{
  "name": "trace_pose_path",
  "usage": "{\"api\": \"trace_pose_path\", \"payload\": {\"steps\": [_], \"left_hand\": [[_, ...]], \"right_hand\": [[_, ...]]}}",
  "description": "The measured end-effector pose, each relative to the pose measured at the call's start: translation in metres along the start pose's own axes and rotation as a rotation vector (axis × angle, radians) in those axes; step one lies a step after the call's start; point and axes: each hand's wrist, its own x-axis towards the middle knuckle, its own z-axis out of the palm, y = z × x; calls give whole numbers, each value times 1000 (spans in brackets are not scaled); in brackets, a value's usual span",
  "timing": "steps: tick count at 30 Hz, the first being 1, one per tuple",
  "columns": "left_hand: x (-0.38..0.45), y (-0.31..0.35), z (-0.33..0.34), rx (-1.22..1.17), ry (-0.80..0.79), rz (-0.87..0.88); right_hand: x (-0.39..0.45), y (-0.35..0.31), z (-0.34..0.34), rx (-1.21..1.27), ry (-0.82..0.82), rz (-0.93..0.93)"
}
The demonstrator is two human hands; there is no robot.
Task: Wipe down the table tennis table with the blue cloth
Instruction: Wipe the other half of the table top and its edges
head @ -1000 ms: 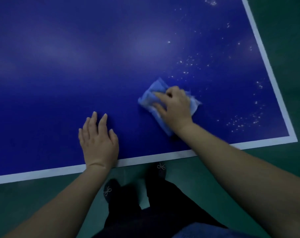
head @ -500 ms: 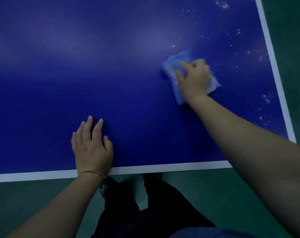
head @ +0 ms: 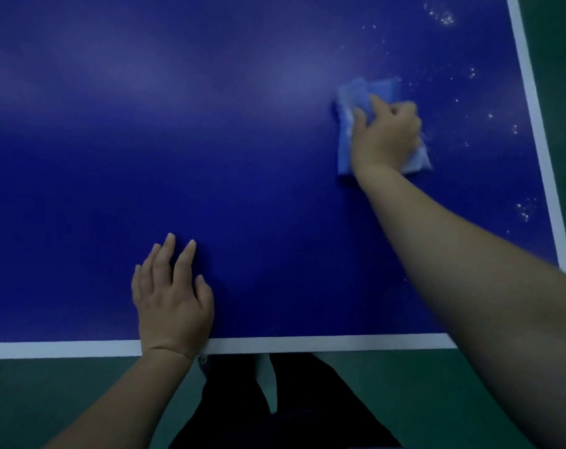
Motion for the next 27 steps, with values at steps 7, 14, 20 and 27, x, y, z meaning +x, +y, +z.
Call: {"api": "trace_pose_path", "payload": {"steps": [7, 14, 20, 27], "left_hand": [[1, 0, 1, 22, -5, 9], [1, -2, 0, 24, -2, 17], [0, -1, -1, 27, -22, 0], [1, -2, 0, 44, -53, -19]], "right_hand": [[-49, -40, 8, 52, -172, -451], [-5, 17, -5, 34, 68, 126], [-67, -21, -3, 67, -200, -437], [-18, 46, -24, 6, 39, 135]]}}
